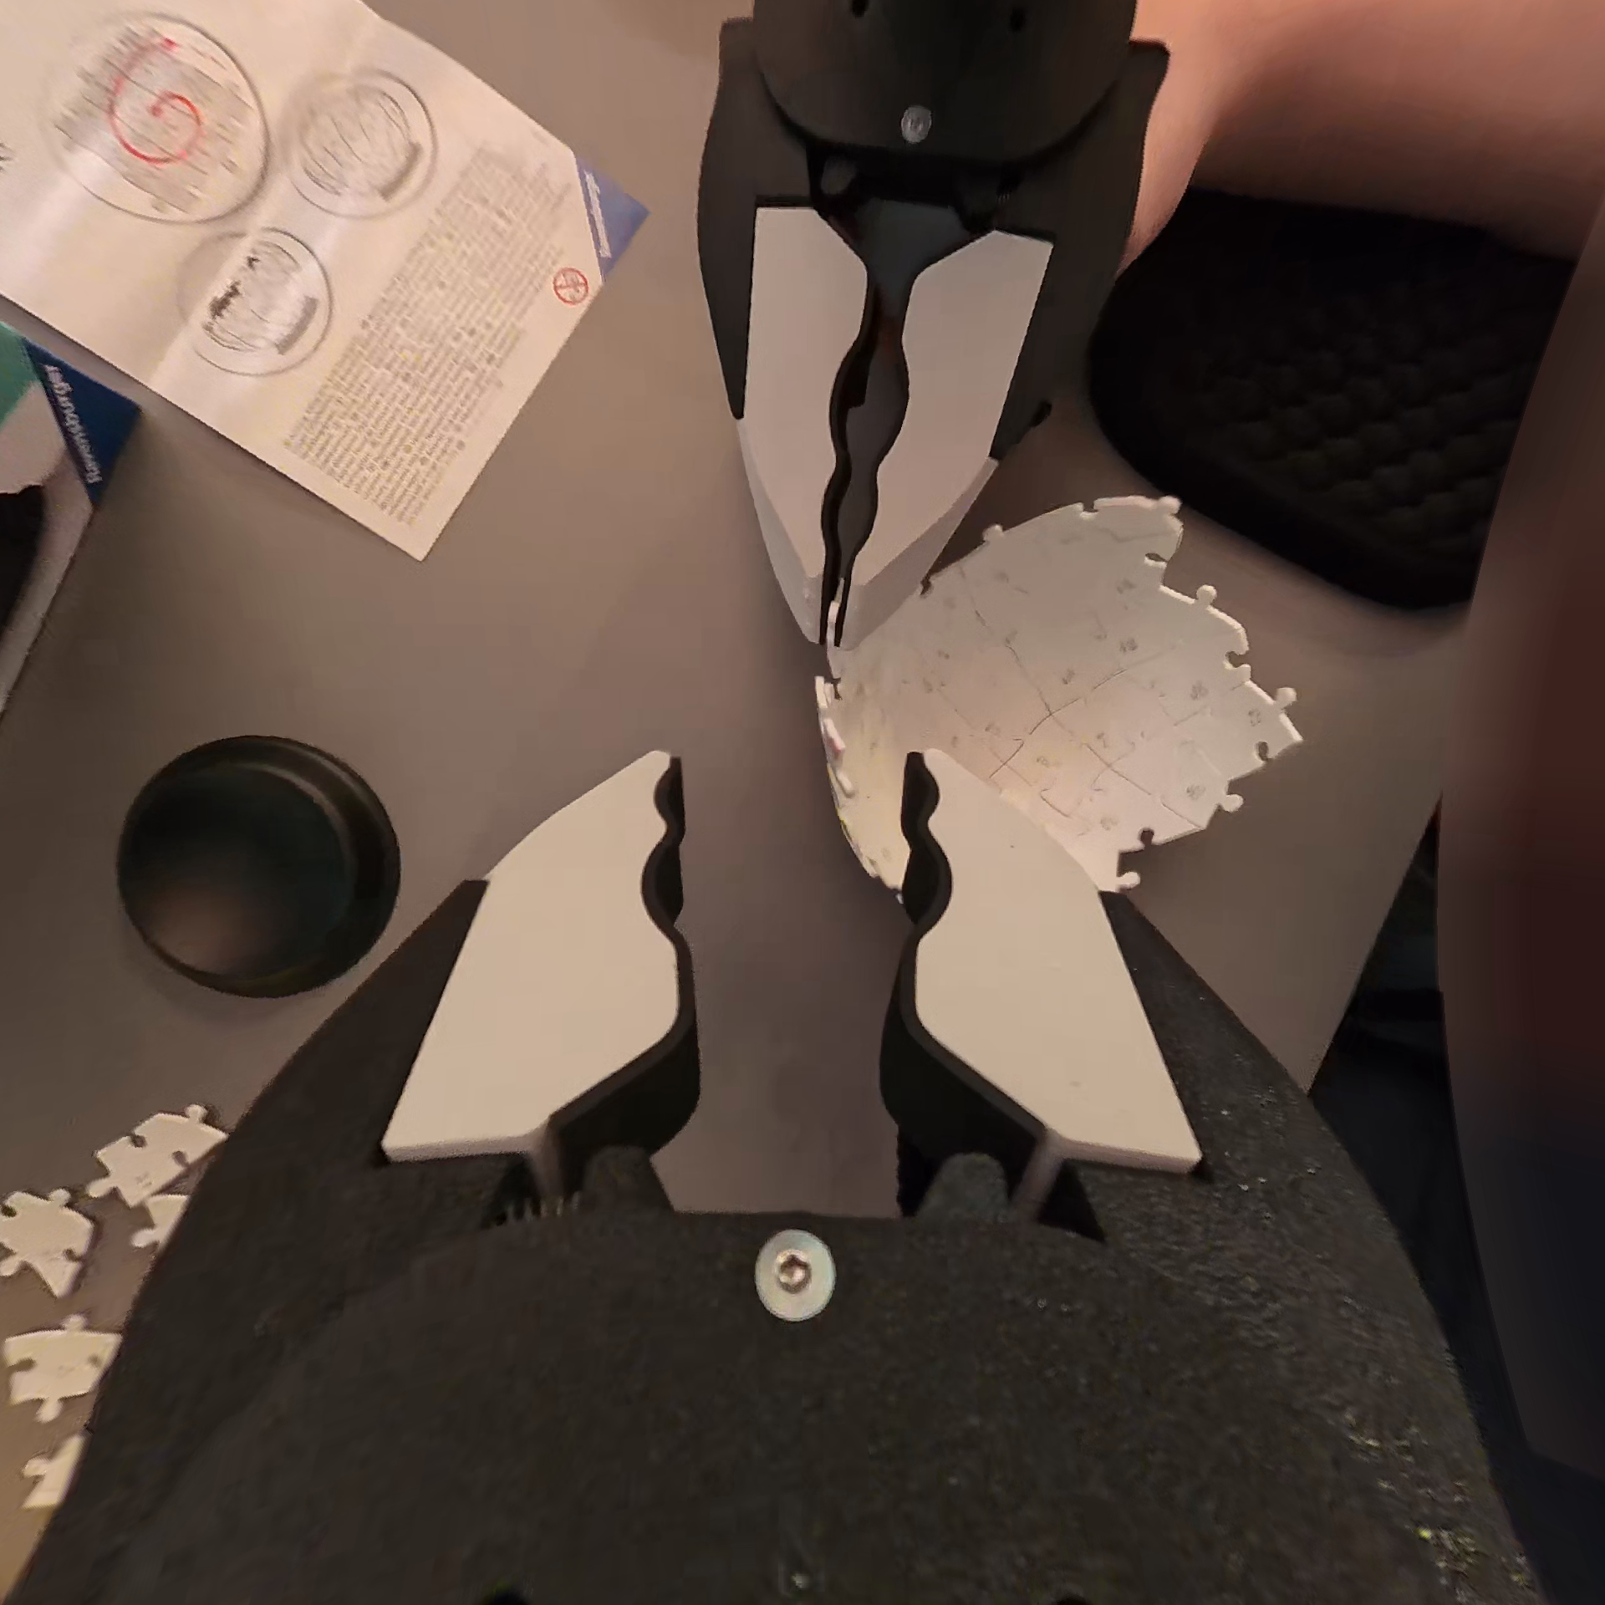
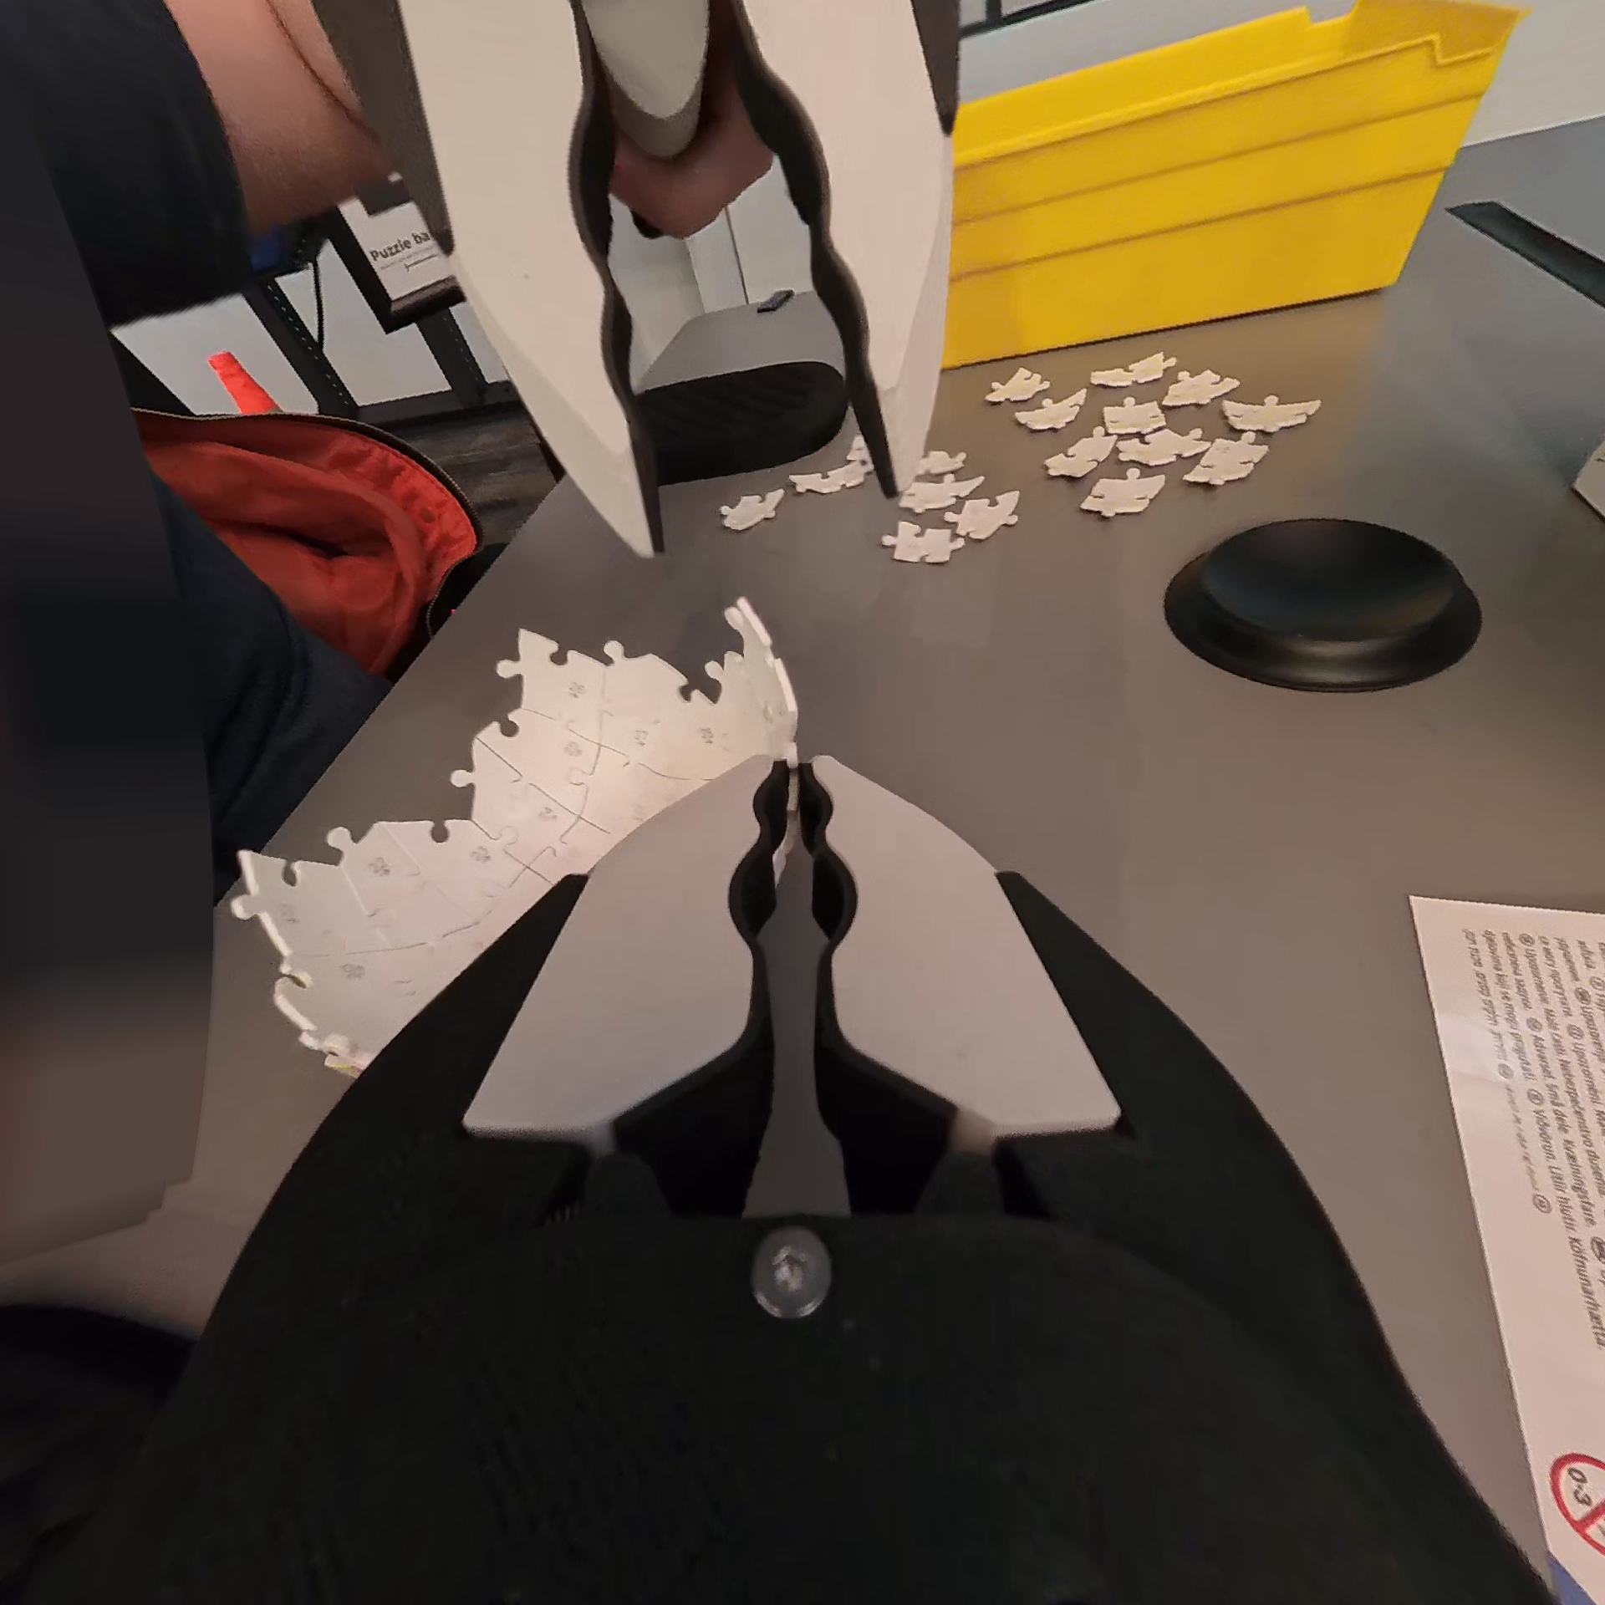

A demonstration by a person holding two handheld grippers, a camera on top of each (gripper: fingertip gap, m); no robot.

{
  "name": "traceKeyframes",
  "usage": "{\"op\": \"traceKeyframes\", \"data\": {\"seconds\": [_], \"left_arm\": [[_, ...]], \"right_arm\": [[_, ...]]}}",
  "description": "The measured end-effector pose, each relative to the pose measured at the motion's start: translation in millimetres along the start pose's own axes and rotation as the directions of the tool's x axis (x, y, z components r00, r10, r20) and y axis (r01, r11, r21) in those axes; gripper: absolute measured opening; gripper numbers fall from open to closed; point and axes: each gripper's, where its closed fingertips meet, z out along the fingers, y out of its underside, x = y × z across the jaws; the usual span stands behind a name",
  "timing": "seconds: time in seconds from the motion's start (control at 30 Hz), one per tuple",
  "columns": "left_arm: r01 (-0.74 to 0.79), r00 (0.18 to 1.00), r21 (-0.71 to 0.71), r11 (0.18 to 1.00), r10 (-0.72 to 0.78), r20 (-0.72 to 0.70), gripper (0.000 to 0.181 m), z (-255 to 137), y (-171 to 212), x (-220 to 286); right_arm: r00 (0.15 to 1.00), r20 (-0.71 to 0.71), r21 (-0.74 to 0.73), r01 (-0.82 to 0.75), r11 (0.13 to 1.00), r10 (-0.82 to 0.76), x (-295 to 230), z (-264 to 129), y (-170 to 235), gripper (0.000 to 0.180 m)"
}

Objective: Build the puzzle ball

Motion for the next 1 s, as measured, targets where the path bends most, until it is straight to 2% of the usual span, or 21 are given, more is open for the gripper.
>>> {"op": "traceKeyframes", "data": {"seconds": [0.23,0.33,0.47,0.57,0.67,0.8,0.9,1.0], "left_arm": [[0.120,0.993,0.209,0.970,-0.115,-0.038,0.046,-25,27,4],[0.155,0.988,0.294,0.943,-0.145,-0.057,0.046,-22,45,9],[0.173,0.985,0.410,0.895,-0.164,-0.059,0.047,-18,54,13],[0.219,0.976,0.505,0.835,-0.193,-0.103,0.047,-23,51,9],[0.262,0.965,0.568,0.780,-0.207,-0.160,0.046,-27,49,3],[0.272,0.961,0.641,0.718,-0.171,-0.216,0.047,-34,45,0],[0.254,0.965,0.698,0.669,-0.127,-0.230,0.047,-40,38,0],[0.211,0.974,0.737,0.642,-0.079,-0.210,0.047,-44,34,0]], "right_arm": [[0.998,0.027,0.129,-0.059,0.990,0.056,1,-23,-25,0.003],[0.983,-0.086,0.174,-0.143,0.974,0.159,25,-39,-33,0.003],[0.898,-0.326,-0.064,-0.332,0.941,0.295,63,-41,23,0.003],[0.854,-0.346,-0.158,-0.462,0.873,0.389,66,-37,55,0.005],[0.830,-0.301,-0.148,-0.528,0.836,0.470,64,-36,57,0.005],[0.825,-0.257,-0.180,-0.552,0.814,0.503,60,-38,59,0.009],[0.830,-0.245,-0.175,-0.547,0.819,0.502,61,-39,57,0.014],[0.845,-0.308,-0.162,-0.500,0.851,0.438,70,-44,55,0.028]]}}
